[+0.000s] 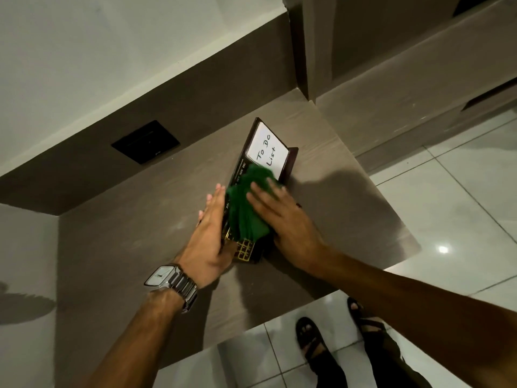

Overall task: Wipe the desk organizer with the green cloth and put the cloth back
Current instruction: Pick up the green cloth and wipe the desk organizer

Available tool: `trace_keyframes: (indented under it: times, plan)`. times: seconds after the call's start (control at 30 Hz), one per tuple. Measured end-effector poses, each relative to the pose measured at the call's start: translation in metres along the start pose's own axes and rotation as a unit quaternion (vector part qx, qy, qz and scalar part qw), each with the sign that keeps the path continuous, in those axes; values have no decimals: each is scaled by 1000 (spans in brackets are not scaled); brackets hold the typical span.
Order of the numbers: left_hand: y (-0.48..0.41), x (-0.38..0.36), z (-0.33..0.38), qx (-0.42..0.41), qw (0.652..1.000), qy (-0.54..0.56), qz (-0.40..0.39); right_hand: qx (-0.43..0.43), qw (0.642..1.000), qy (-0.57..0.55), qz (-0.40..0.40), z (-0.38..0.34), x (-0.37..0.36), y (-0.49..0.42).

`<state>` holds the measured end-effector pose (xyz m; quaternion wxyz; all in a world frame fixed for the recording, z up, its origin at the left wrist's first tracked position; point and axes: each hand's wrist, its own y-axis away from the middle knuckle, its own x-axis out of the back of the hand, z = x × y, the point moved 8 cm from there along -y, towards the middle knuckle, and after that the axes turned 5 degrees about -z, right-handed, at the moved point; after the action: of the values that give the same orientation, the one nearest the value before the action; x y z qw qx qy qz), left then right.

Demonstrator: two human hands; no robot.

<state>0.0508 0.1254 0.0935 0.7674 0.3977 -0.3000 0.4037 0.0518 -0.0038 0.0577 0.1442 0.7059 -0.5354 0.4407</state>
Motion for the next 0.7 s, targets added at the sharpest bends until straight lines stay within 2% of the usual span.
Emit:
trace_keyframes:
  times: [0.07,0.13,0.17,0.27,0.3,0.33,0.4,0.47,0.53,0.6,0.67,0.7]
  plan:
    - [1,1,1,0,1000,8,-2,144,987,57,-28,-30,-11,9]
    - [0,3,3,-9,1000,14,5,212,970,114,-35,-34,-1,5]
    - [0,3,4,-11,1000,10,3,198,971,132,-19,-25,8,-4]
    - [1,2,3,4,1000,22,-4,39,992,119,23,8,42,-31]
    - [1,2,4,16,1000,19,-11,24,993,112,28,6,44,-31]
    - [0,0,3,21,1000,-3,-19,44,993,107,32,-3,40,-27]
    - [0,-2,5,15,999,-30,-40,137,987,89,-1,-37,18,-9]
    - [1,2,6,33,998,56,-27,201,975,80,-46,-57,6,3]
    - [1,0,3,50,996,76,-20,213,970,102,-50,-49,16,-7]
    - [0,3,2,65,996,60,7,130,985,109,-32,-20,36,-30]
    - [-1,-3,-15,99,980,174,9,17,996,87,-10,7,56,-46]
    - [-1,-4,-15,85,982,169,17,6,997,75,-5,5,58,-48]
